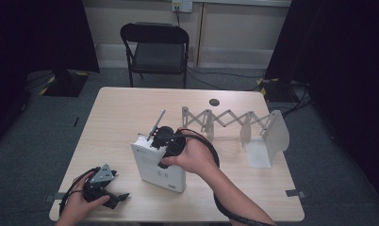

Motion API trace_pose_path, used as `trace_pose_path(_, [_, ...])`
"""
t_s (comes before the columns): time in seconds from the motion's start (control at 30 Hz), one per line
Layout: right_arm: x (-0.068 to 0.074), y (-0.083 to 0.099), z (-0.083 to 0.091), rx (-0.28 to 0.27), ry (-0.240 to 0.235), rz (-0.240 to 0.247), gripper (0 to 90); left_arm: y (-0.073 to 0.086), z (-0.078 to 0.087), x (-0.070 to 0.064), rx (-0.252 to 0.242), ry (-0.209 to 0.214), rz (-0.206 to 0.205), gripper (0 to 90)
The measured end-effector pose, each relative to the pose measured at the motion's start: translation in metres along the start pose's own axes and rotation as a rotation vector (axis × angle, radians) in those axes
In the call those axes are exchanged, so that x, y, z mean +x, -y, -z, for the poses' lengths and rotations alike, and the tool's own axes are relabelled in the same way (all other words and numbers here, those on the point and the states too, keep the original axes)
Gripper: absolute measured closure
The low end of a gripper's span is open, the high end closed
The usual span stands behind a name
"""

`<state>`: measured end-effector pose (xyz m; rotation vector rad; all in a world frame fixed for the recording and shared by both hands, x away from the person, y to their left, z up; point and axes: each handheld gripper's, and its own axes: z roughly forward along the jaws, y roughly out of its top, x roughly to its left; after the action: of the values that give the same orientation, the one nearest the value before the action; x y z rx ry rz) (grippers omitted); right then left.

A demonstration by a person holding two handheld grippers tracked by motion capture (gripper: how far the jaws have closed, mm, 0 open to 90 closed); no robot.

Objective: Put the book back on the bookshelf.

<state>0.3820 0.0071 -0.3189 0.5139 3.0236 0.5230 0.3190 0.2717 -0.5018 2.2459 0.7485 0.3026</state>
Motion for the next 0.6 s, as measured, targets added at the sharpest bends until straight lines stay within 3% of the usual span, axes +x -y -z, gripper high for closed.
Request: trace_pose_path(0.6, [-0.002, 0.030, 0.024, 0.017, -0.009, -0.034, 52.4, 0.000, 0.000, 0.000, 0.001, 0.002, -0.002, 0.0])
